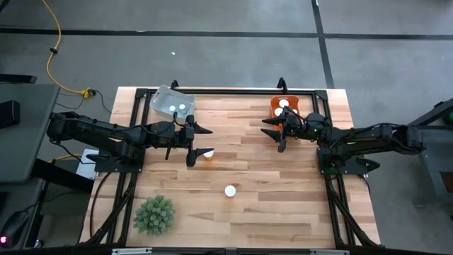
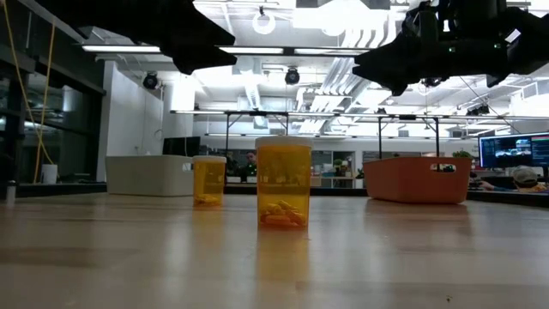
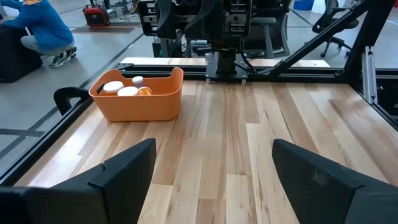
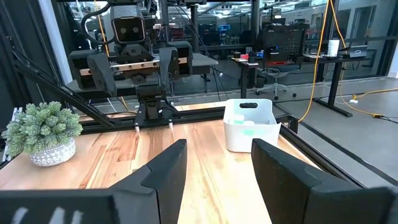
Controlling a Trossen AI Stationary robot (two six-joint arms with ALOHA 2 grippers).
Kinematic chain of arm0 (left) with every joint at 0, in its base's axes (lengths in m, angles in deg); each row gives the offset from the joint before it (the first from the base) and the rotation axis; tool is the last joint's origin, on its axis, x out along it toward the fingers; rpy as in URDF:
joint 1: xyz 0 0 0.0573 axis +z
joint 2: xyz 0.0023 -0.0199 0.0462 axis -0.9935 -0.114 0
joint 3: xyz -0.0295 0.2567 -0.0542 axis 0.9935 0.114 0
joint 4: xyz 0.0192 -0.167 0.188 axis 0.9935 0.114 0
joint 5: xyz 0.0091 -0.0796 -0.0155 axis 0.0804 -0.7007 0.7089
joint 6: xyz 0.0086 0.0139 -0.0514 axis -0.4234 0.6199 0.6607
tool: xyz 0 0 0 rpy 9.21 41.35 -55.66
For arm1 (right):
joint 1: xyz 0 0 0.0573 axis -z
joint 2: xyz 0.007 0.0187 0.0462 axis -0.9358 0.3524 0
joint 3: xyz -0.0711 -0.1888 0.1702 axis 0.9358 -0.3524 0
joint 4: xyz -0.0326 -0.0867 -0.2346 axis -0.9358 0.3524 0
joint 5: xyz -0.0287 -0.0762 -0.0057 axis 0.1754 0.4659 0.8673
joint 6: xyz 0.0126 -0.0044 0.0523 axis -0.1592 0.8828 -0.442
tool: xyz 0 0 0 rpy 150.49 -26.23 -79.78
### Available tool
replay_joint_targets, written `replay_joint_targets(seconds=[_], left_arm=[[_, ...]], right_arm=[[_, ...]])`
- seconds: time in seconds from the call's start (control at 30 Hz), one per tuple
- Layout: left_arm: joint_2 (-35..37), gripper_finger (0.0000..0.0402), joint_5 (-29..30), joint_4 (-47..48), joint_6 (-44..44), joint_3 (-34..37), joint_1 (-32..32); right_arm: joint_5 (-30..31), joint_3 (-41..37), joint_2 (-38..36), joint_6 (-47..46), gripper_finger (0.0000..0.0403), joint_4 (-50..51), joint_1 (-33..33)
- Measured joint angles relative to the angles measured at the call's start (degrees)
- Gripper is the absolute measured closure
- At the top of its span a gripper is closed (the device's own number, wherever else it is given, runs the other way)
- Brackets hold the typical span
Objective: Pick and place medicine bottles into bin by pill shape (circle, oval)
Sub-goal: Put the top orange capsule bottle into the orange bin
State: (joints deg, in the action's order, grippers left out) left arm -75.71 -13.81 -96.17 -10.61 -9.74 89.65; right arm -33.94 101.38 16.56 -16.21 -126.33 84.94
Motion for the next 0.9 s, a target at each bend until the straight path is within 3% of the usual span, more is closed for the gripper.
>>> replay_joint_targets(seconds=[0.43,0.77,0.9], left_arm=[[0.0,0.0090,0.0,1.1,0.1,0.0,0.0],[1.1,0.0090,3.8,23.3,5.9,-2.7,-2.4],[-0.5,0.0090,6.1,24.6,4.9,-2.7,-4.7]], right_arm=[[0.0,0.0,0.0,-1.1,0.0230,0.0,0.0],[0.0,0.0,0.0,-2.4,0.0230,0.0,0.0],[0.0,0.0,0.0,-2.4,0.0230,0.0,0.0]])
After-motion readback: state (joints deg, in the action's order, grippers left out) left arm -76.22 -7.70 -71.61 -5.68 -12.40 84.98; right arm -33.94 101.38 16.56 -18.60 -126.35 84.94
